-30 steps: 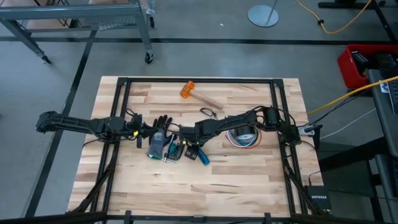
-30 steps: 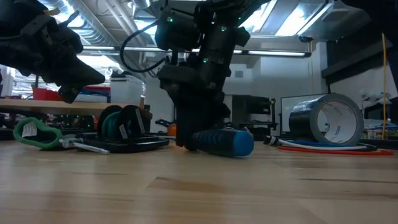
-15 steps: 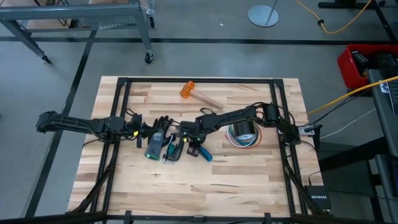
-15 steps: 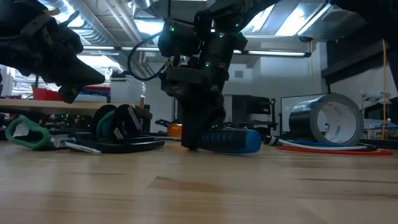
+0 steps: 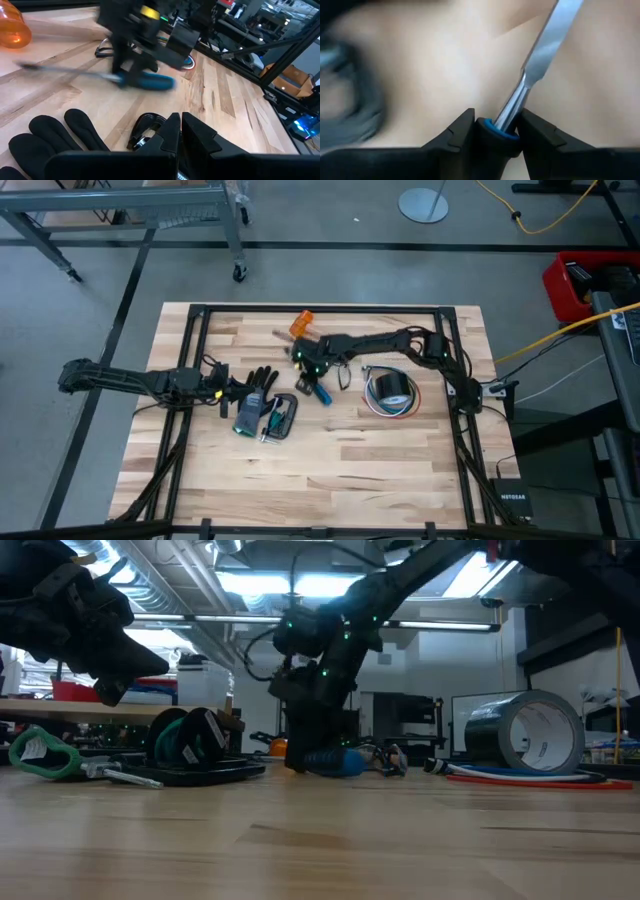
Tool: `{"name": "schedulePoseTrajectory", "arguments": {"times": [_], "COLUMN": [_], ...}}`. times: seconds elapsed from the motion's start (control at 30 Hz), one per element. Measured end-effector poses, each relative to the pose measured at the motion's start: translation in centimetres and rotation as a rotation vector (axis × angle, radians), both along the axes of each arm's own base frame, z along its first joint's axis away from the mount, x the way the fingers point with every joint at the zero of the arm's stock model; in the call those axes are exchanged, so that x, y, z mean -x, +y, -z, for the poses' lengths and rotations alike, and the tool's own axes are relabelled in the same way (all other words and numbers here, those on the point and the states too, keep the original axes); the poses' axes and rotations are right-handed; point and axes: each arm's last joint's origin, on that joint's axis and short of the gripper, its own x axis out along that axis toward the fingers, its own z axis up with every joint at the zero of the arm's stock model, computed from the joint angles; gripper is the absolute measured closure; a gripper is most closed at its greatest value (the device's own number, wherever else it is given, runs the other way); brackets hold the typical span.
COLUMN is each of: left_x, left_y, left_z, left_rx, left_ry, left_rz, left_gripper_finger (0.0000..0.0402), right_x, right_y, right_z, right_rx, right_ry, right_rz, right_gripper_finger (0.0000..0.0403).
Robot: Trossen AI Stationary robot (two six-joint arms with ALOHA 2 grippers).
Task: Coil cords
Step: Move the chisel to the top of the table
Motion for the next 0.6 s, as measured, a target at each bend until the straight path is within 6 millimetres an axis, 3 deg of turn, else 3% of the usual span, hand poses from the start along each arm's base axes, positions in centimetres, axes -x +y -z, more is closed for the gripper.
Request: {"name": "schedulePoseTrajectory", "arguments": {"times": [0.1,0.47,0.6], "left_x": [0.0,0.0,0.0], "left_y": [0.0,0.01,0.0], "left_z": [0.0,0.0,0.0], "left_rx": [0.0,0.032,0.039], "left_ry": [0.0,-0.004,-0.005], "left_rz": [0.0,-0.008,-0.01], "left_gripper_finger": [0.0392,0.0392,0.0392], "right_x": [0.18,0.05,0.04], "right_y": [-1.86,-1.2,-1.12], "right_z": [-0.03,-0.18,-0.17], "right_rx": [0.009,-0.014,-0.018], "right_ry": [-0.032,-0.022,-0.022], "right_rz": [0.05,0.031,0.027], "right_gripper_finger": [0.0277,0.0274,0.0208]}}
